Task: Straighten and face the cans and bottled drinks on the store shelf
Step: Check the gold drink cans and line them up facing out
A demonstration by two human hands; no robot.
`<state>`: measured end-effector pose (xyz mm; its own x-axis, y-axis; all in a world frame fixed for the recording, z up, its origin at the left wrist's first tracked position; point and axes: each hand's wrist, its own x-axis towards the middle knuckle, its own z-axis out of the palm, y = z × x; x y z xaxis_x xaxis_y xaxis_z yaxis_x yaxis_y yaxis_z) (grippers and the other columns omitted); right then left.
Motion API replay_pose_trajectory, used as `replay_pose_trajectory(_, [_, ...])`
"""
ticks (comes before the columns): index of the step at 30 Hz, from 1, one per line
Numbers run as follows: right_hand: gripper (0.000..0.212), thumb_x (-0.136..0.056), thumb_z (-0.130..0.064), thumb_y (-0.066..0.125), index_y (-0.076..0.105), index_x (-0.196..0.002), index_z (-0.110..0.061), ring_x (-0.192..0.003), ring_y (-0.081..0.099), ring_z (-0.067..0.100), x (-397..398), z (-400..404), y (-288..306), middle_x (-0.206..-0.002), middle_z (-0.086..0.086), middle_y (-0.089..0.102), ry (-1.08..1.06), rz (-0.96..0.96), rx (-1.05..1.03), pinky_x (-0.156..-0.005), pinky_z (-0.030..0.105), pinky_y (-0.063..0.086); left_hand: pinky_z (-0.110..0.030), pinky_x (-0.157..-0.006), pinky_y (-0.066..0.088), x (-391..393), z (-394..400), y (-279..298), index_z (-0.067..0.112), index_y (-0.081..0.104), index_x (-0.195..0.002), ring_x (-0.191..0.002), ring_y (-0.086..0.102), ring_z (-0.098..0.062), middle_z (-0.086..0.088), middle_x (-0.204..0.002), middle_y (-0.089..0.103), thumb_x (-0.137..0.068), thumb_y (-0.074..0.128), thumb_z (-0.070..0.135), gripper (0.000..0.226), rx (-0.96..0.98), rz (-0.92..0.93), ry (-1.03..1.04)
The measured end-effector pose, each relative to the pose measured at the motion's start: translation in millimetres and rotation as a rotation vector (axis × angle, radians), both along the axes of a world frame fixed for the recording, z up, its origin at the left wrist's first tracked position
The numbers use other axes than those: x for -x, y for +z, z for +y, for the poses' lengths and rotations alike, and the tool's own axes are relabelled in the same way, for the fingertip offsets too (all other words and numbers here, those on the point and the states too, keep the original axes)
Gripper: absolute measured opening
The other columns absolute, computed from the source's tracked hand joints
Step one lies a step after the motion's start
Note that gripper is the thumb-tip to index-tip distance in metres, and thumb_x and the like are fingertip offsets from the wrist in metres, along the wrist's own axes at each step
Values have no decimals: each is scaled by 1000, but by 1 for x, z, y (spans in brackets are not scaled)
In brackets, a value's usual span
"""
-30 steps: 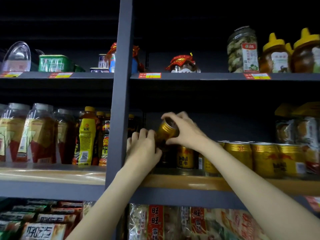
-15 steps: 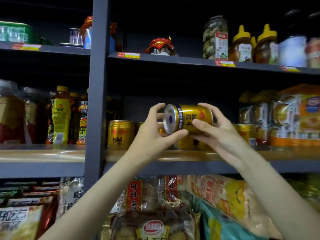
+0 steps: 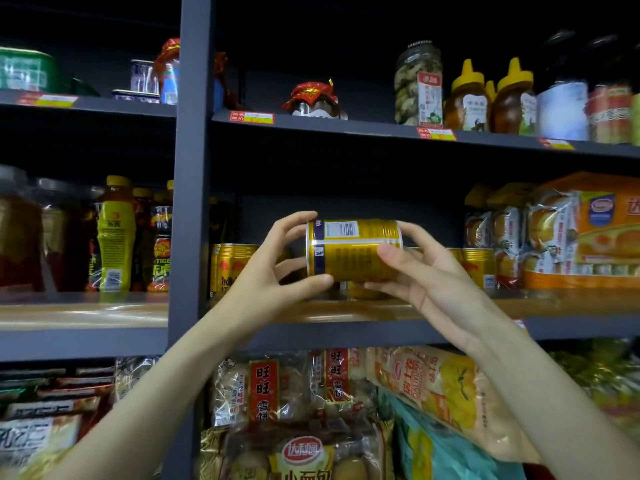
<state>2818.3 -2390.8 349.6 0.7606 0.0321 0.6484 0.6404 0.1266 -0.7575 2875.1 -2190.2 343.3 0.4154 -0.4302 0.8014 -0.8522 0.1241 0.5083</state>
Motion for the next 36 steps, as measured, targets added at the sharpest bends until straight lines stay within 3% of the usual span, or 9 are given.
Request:
replay_pose_trajectory(4, [60,-66,-20,72,53,-123,-22,-103,67,19,3,3,0,-115,4,66,-71,-113,88,-76,30,57,-32,-86,54,0,3,2,32,40,-132,-106,64,-18,-4,-119,62,-74,64,22,64,101,236,-138])
replay_pose_trajectory(8, [65,-65,-21,74,52,-125,-29,-104,66,19,5,4,1,-121,2,61,-106,-135,147,-85,36,56,-32,-85,54,-3,4,2,28,43,-131,-105,64,-21,-6,-112,67,-75,67,21,61,124,291,-172])
replay_pose_trajectory(14, [58,-79,-10,63,49,-133,-27,-105,65,34,-6,8,-9,-124,16,60,175,116,-125,-86,38,56,-24,-86,52,-2,-3,12,39,39,-129,-114,58,-9,10,-122,59,-67,79,25,75,198,-37,10])
replay_pose_trajectory(16, [47,-83,-15,57,54,-130,-18,-107,63,39,-10,13,-13,-122,19,62,316,211,-280,-83,42,57,-25,-91,49,4,-11,16,37,31,-134,-119,52,-7,13,-125,54,-64,80,28,86,131,-199,68])
replay_pose_trajectory(19, [51,-77,-25,58,57,-126,-13,-107,63,40,-16,15,-12,-123,19,62,353,266,-424,-77,46,58,-32,-98,45,7,-22,14,34,24,-139,-124,47,-6,18,-130,50,-66,78,30,90,-3,-367,134])
replay_pose_trajectory(25, [55,-73,-27,59,56,-126,-12,-113,57,42,-21,10,-11,-129,20,57,319,299,-465,-72,44,59,-25,-99,43,4,-27,14,33,23,-138,-125,46,-3,20,-134,46,-67,74,38,87,-52,-402,143])
replay_pose_trajectory(29, [53,-82,-32,59,51,-129,-10,-110,61,37,-20,6,-8,-121,26,61,410,329,-504,-82,45,56,-24,-103,40,-1,-25,16,32,24,-137,-129,41,-2,18,-136,45,-70,73,34,83,-32,-420,137])
replay_pose_trajectory(33, [71,-64,-25,72,49,-130,-10,-104,66,28,-18,1,0,-116,18,66,285,155,-469,-85,40,56,-19,-101,40,-13,-16,11,31,35,-136,-128,41,1,22,-135,44,-76,68,33,68,-85,-430,216])
replay_pose_trajectory(36, [80,-57,-17,77,45,-130,-24,-102,66,11,-20,-4,2,-120,2,60,-66,-123,-280,-81,26,55,-23,-104,38,-27,-2,7,34,46,-127,-127,40,2,18,-135,45,-81,64,33,49,-178,-471,372])
